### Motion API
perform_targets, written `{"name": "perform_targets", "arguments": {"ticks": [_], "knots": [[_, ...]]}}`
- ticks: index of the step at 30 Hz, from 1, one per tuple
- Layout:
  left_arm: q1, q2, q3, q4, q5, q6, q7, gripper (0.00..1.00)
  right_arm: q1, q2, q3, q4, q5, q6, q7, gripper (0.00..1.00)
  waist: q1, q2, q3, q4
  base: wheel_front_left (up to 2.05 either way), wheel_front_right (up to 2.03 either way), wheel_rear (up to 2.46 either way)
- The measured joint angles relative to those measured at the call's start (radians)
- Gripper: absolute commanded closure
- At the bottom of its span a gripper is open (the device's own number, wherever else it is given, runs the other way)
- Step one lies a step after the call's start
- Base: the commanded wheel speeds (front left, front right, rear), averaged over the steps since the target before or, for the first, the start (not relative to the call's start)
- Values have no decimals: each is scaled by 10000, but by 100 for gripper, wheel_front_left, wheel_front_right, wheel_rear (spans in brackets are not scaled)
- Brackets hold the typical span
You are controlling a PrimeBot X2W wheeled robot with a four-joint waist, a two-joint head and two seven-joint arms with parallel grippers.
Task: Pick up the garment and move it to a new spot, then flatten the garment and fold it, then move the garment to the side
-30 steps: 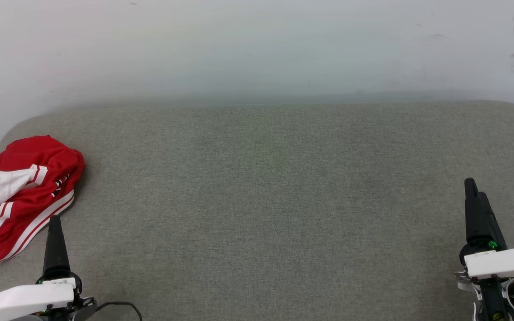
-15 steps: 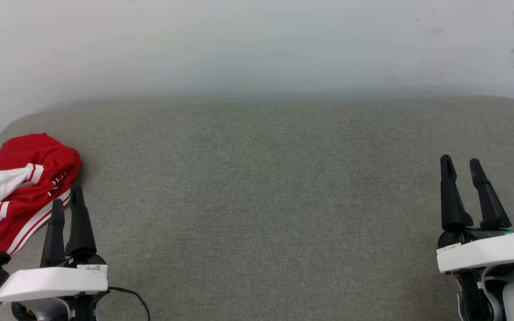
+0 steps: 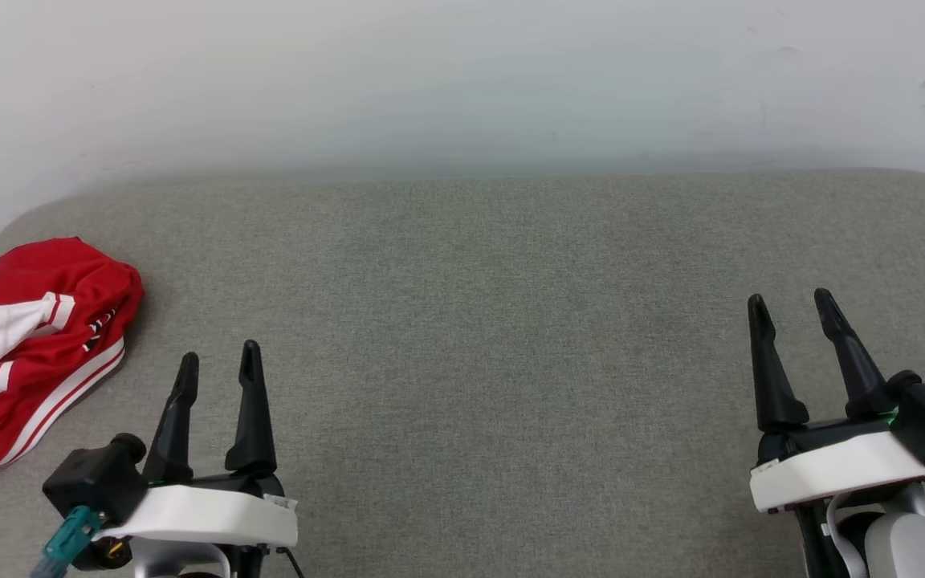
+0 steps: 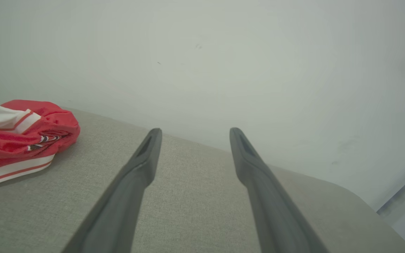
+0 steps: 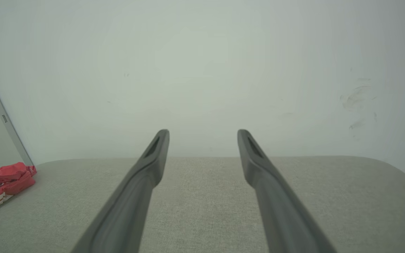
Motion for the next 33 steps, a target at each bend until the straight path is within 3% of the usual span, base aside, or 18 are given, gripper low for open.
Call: {"name": "perform_targets", "arguments": {"ticks": [14,22,27,33], "knots": [[49,779,-1463,54,1622,1465,-339,0,56,-2,119,554,-1795,0,-322,0,0,0,73,-30,0,0,0],[48,1034,-1898,94,1994,2019,-516,0,60,0,303,581,-2125,4,-500,0,0,0,124,-55,0,0,0],[76,821,-1588,23,1868,1891,-616,0,65,-2,257,523,-1799,4,-604,0,0,0,171,-57,0,0,0],[222,309,-800,-38,1720,909,-742,0,81,-2,184,698,-1315,4,-738,0,0,0,181,-77,0,0,0]]}}
